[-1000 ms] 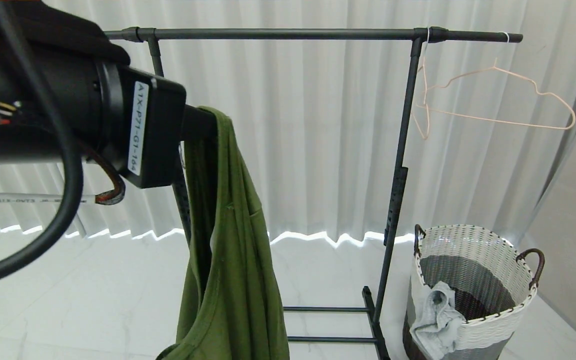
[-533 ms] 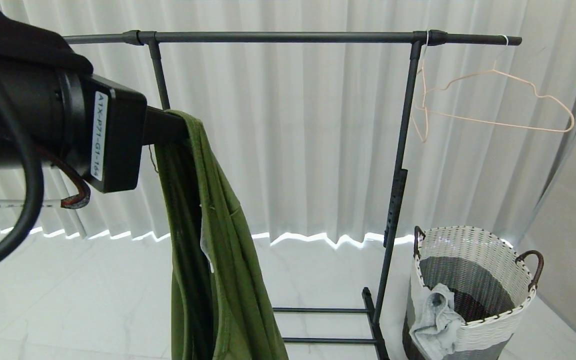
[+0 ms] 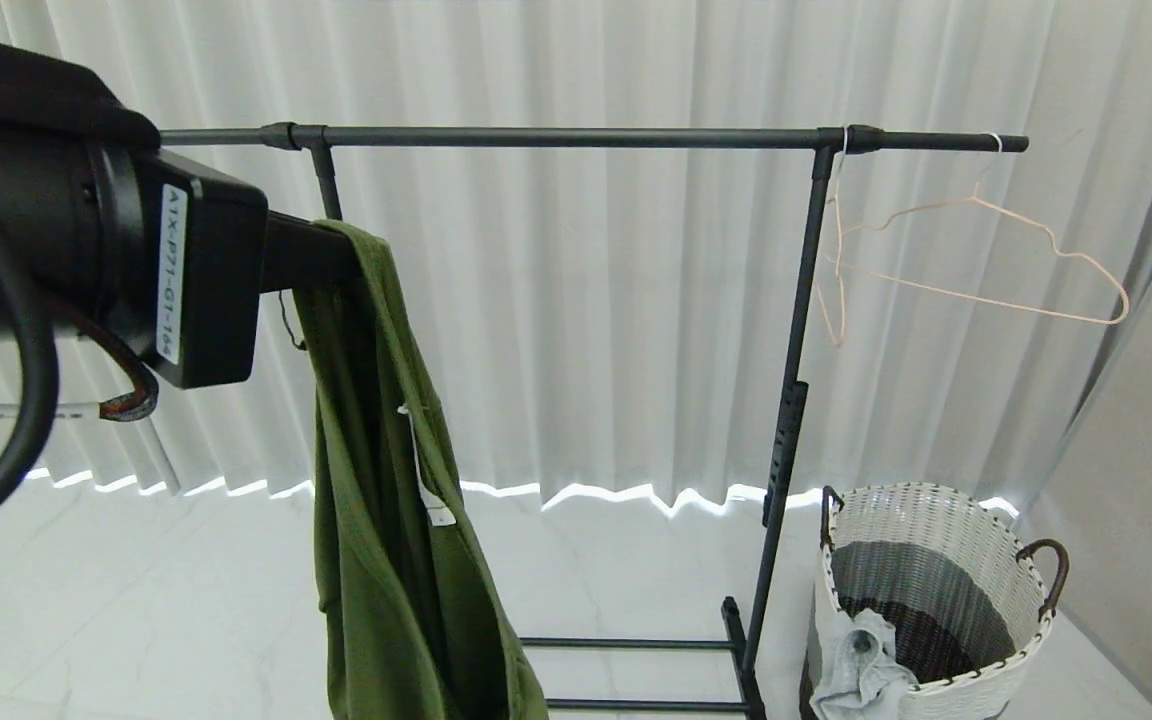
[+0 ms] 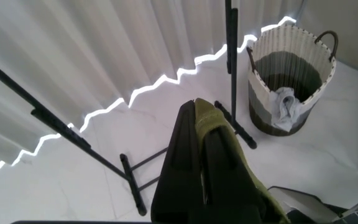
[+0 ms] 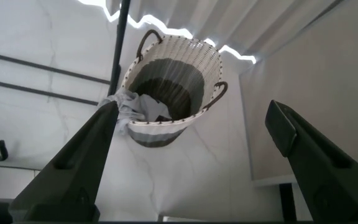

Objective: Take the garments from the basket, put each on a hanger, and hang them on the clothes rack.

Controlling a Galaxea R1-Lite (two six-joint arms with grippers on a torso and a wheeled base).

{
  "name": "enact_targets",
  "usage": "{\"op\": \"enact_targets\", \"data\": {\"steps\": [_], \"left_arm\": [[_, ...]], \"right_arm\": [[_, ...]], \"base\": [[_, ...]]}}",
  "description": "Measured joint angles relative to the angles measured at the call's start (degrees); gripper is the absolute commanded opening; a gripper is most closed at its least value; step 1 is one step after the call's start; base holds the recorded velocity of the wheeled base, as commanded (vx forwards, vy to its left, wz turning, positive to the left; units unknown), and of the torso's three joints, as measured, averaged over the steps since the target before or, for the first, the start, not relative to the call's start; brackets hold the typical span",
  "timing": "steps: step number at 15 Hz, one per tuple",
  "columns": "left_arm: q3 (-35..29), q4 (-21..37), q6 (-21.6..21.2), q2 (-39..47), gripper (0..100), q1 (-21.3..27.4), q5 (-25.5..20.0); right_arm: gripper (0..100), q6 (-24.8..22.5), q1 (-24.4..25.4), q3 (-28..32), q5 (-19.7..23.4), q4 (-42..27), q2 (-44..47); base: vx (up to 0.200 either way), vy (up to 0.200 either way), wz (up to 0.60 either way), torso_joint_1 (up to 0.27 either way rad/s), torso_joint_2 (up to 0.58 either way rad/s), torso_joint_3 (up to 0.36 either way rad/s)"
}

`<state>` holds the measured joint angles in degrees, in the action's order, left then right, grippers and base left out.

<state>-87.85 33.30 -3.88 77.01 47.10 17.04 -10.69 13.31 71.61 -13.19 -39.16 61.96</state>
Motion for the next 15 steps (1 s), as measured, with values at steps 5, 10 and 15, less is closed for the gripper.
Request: {"op": "enact_targets", "data": {"steps": [5, 10, 15], "left_arm": [[0.04, 0.02, 0.0, -0.3, 0, 0.0, 0.0], [0.3, -0.4, 0.0, -0.5, 0, 0.0, 0.0], [0.45, -2.96, -0.15, -0.55, 0, -0.2, -0.02]], "right_arm": [[100, -0.09, 0.0, -0.26, 0.0, 0.73, 0.0], [100, -0.09, 0.02, -0.35, 0.0, 0.68, 0.02], [100, -0.34, 0.02, -1.6, -0.16, 1.9, 0.1]], "base": [[0.0, 0.0, 0.0, 0.196, -0.48, -0.283], [0.0, 0.0, 0.0, 0.22, -0.5, -0.284], [0.0, 0.0, 0.0, 0.085, -0.19, -0.103]]}}
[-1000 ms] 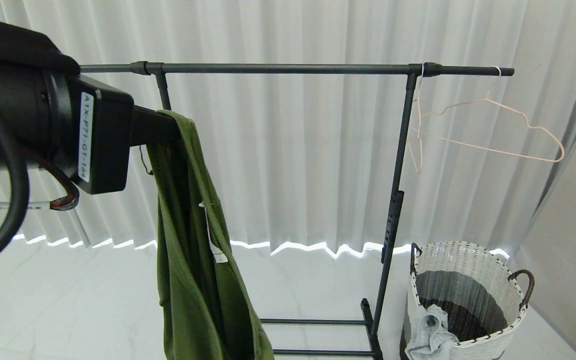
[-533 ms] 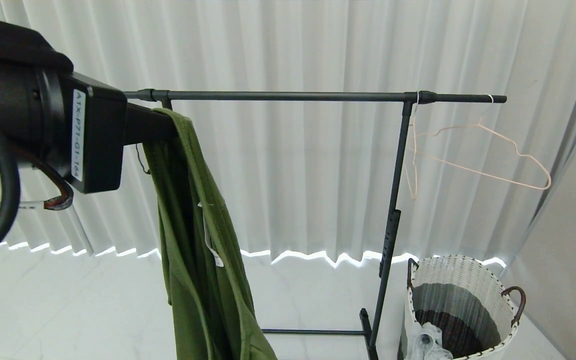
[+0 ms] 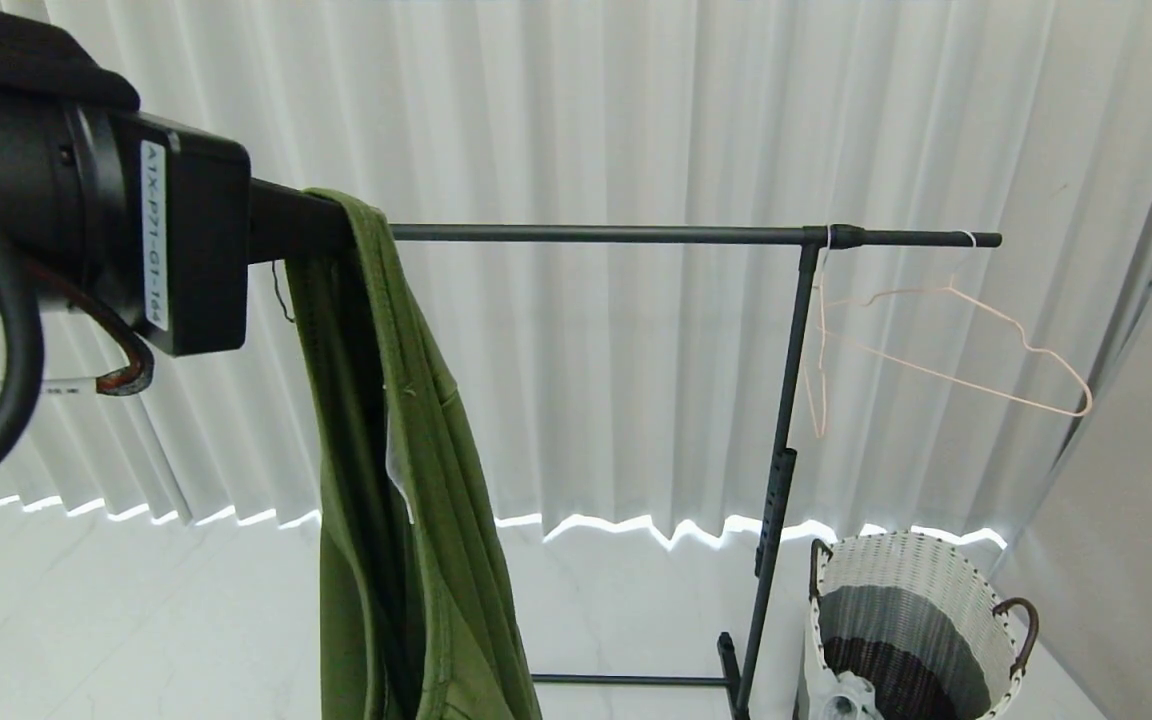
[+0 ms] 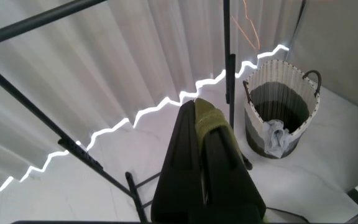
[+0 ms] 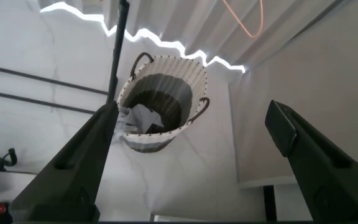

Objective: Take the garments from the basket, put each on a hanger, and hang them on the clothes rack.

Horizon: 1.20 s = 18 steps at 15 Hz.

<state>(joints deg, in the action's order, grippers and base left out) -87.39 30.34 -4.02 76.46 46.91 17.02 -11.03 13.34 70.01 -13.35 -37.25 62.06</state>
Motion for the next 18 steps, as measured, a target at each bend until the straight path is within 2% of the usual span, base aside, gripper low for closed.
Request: {"op": "enact_targets", "data": {"steps": [3, 12, 18], "left_arm": [[1.18, -0.1, -1.83, -0.26, 0, -0.74, 0.02], [2.83, -0.16, -2.18, -1.57, 0, -0.89, 0.02], [3.63, -0.29, -2.05, -1.66, 0, -0.89, 0.05]], "right_arm": [[100, -0.27, 0.0, -1.57, 0.0, 2.58, 0.0], [100, -0.65, 0.0, -2.46, -0.02, 2.79, -0.02], [100, -0.51, 0.0, -3.12, 0.0, 2.91, 0.0]], "base": [[0.0, 0.0, 0.0, 0.0, 0.0, 0.0], [0.0, -0.2, 0.0, 0.003, 0.0, -0.002], [0.0, 0.0, 0.0, 0.0, 0.0, 0.0]]}}
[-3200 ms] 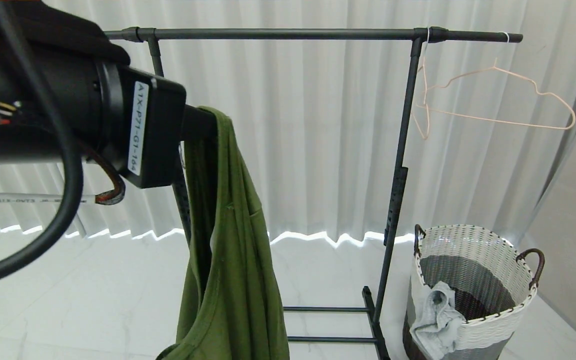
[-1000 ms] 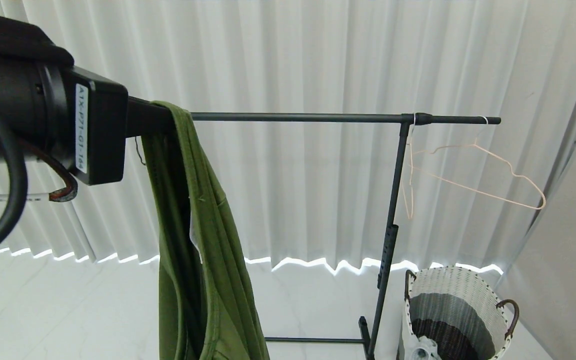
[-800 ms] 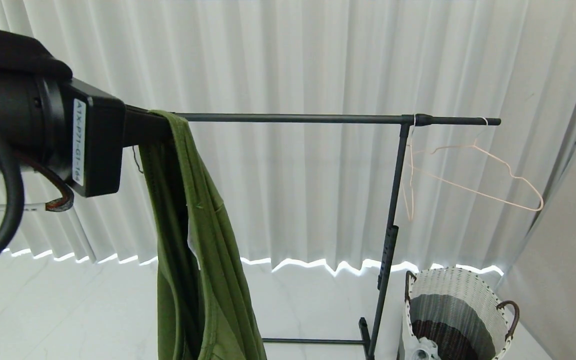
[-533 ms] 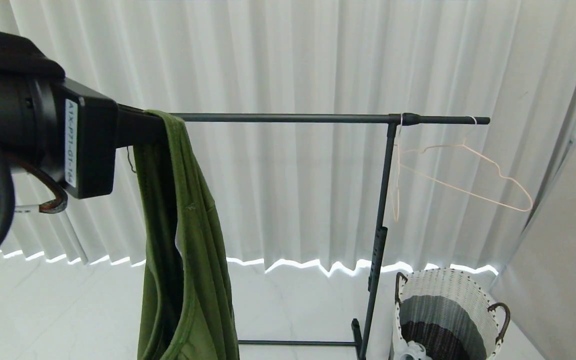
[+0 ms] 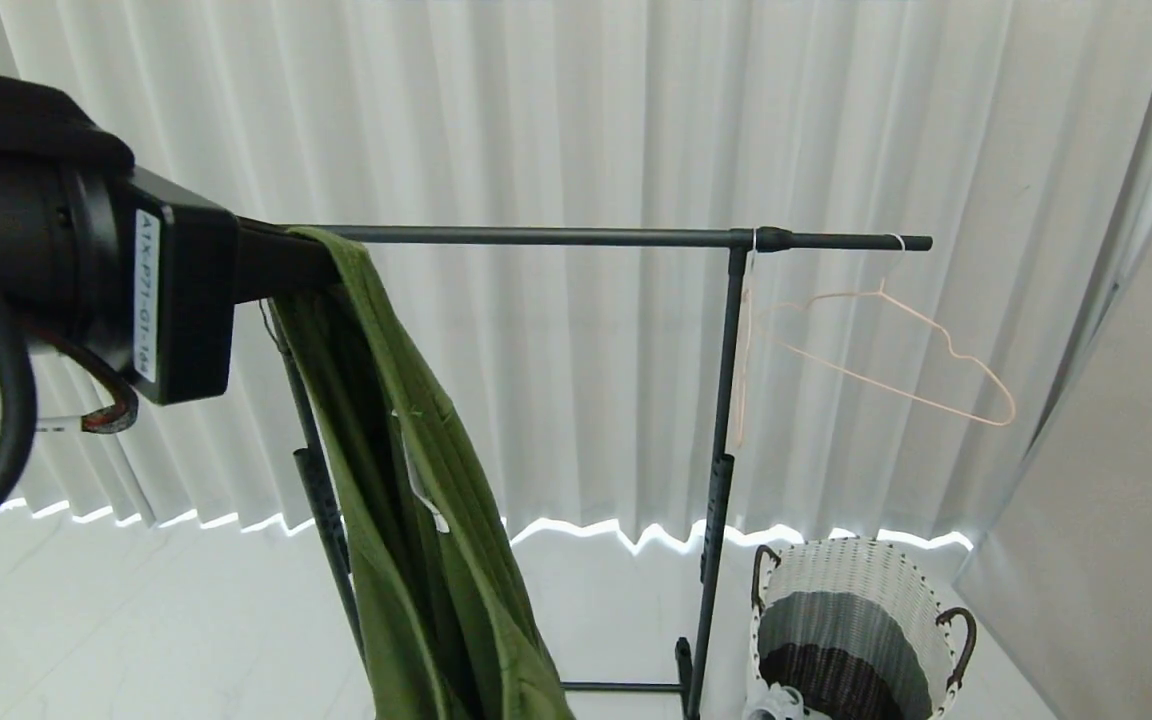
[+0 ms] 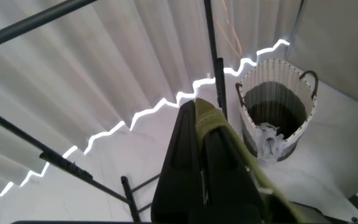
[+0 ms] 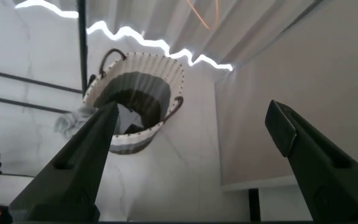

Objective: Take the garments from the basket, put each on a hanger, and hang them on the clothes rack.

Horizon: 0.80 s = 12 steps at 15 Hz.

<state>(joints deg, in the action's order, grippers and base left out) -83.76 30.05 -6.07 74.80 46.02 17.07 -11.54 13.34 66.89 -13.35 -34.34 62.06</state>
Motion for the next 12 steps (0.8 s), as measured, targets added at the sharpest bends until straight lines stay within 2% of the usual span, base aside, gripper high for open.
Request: {"op": "enact_targets", "data": {"steps": [5, 12], "left_arm": [[0.41, -0.06, 0.16, -0.27, 0, -1.32, -0.07], [0.5, -0.09, 0.2, -0.72, 0, -2.54, -0.23]], "right_arm": [[100, 0.09, -1.13, -0.38, -0.04, 0.62, 0.32], [100, -0.13, -1.94, -0.39, -0.04, 1.26, 1.28]], "base": [[0.0, 0.0, 0.0, 0.0, 0.0, 0.0], [0.2, 0.0, 0.0, 0.002, 0.0, 0.002]]}}
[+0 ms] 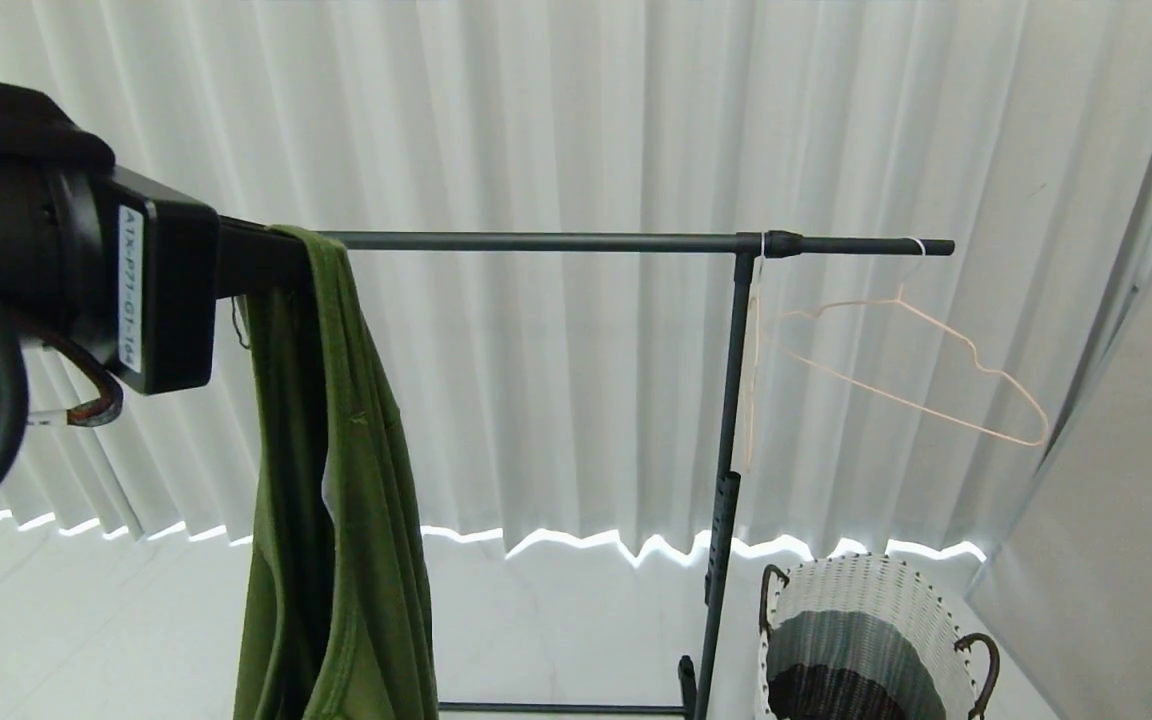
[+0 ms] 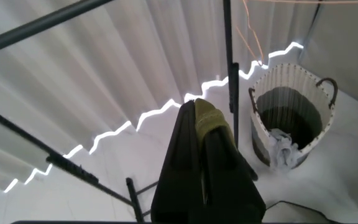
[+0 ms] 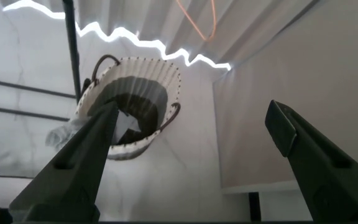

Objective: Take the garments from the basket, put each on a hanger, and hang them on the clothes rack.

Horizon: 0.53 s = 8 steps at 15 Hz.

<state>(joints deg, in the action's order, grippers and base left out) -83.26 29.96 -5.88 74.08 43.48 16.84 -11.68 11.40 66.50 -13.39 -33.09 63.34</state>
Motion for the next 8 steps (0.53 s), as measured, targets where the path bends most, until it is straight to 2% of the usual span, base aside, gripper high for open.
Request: {"op": "enact_targets", "data": {"steps": [8], "left_arm": [[0.46, 0.0, -0.02, -0.05, 0, 0.01, 0.0]], "right_arm": [[100, 0.02, 0.01, -0.05, 0.04, -0.04, 0.85]], "base": [[0.2, 0.0, 0.0, 0.002, 0.0, 0.002]]}}
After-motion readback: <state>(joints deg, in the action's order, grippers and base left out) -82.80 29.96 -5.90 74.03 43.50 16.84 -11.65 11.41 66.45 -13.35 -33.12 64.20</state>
